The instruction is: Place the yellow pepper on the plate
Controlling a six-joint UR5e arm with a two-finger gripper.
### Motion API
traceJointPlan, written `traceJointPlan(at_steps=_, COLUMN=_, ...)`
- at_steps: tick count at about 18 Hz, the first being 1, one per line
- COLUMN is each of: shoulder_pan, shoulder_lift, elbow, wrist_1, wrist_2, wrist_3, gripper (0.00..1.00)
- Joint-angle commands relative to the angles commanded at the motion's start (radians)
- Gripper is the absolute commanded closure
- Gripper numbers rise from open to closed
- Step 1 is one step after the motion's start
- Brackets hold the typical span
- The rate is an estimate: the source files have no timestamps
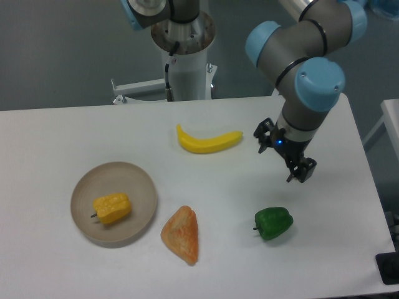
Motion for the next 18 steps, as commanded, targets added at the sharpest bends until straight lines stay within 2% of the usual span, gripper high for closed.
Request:
traceJointPlan(at_steps=2, shoulder_pan=0.011, shoulder_lift=0.005, elbow=-0.011, wrist_1=0.0, wrist_2=0.0, wrist_3=0.058, gripper=0.0)
traceJointPlan(at_steps=18, shoulder_pan=0.008, shoulder_lift=-0.002, elbow=-0.012, wrist_1=0.008, wrist_2=0.002, wrist_3=0.055, gripper=0.0)
